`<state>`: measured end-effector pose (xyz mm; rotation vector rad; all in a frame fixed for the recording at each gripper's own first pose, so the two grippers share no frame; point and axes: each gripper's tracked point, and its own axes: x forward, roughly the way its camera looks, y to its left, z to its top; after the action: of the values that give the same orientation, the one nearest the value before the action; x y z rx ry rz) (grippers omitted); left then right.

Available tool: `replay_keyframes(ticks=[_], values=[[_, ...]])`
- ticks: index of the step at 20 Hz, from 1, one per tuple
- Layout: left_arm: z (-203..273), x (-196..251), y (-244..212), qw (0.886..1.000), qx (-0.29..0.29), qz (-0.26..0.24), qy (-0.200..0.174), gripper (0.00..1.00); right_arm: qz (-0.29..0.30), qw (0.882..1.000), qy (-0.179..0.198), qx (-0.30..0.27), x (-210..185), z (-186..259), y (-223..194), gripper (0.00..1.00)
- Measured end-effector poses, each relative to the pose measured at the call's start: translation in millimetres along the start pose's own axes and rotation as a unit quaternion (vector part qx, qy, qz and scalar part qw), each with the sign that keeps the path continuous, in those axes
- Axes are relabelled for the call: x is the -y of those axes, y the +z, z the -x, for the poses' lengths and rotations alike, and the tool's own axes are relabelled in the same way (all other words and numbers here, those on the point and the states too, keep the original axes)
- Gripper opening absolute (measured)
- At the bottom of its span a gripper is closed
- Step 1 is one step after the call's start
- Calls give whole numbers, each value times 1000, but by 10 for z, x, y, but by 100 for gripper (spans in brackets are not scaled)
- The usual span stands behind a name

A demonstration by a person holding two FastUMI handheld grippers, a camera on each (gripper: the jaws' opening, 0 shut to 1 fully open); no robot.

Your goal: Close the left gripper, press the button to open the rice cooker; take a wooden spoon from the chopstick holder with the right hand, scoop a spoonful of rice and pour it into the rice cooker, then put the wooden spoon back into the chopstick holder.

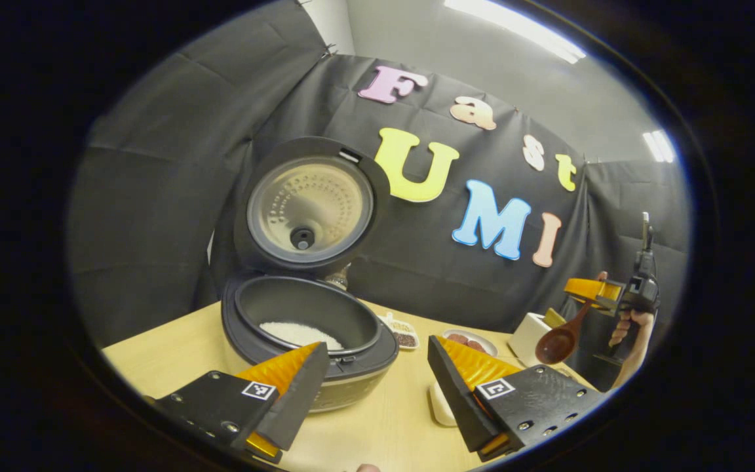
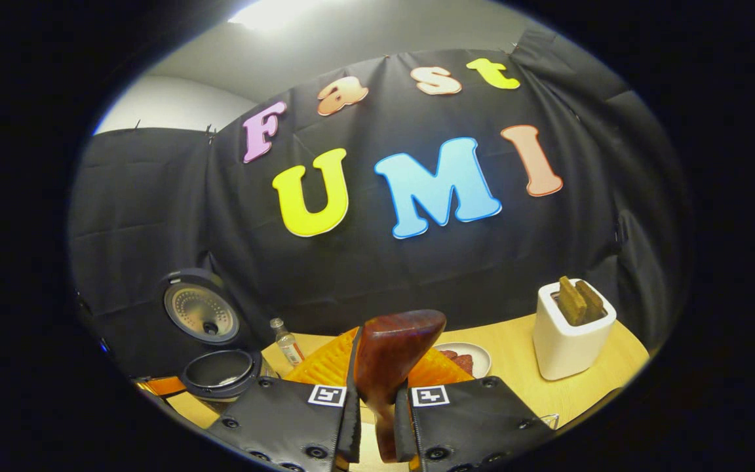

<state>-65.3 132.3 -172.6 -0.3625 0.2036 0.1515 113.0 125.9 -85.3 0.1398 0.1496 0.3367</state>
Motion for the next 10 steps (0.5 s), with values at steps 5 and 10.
replay_keyframes(ticks=[5, 10], values=[[44, -150, -3, 1000, 5, 11, 11, 94, 47, 998, 16, -39, -186, -226, -432, 22], [53, -235, -70, 999, 1, 37, 13, 94, 108, 991, 7, -80, -174, -352, -836, 22]])
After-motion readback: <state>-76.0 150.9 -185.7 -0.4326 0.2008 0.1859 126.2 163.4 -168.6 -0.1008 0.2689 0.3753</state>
